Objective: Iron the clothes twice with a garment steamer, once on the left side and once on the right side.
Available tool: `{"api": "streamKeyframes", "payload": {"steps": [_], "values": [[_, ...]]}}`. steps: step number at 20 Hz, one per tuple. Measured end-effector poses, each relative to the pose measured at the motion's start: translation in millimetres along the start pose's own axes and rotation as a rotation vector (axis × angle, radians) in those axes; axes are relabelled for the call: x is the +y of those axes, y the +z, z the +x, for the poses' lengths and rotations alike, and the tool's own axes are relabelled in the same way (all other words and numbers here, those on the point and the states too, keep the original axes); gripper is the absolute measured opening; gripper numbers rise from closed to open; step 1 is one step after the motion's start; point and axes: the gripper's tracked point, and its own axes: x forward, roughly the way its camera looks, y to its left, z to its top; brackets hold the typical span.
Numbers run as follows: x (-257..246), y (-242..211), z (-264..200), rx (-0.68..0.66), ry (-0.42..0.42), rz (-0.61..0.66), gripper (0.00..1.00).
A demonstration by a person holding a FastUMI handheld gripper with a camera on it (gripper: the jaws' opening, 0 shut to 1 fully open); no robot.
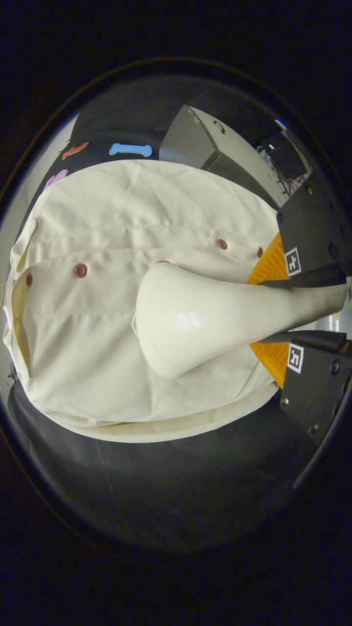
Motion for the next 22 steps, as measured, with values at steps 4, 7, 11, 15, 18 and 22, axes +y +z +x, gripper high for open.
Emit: {"api": "streamKeyframes", "payload": {"steps": [4, 7, 11, 15, 18, 22], "values": [[2, -36, 15, 0.054, -0.013, -0.026, 0.36], [6, -65, 22, 0.094, -0.015, -0.029, 0.36], [7, -95, 31, 0.133, -0.025, -0.016, 0.36], [6, -116, 36, 0.165, -0.027, -0.009, 0.36], [2, -126, 30, 0.18, -0.034, -0.011, 0.36], [-5, -121, 7, 0.159, -0.028, 0.005, 0.36]]}}
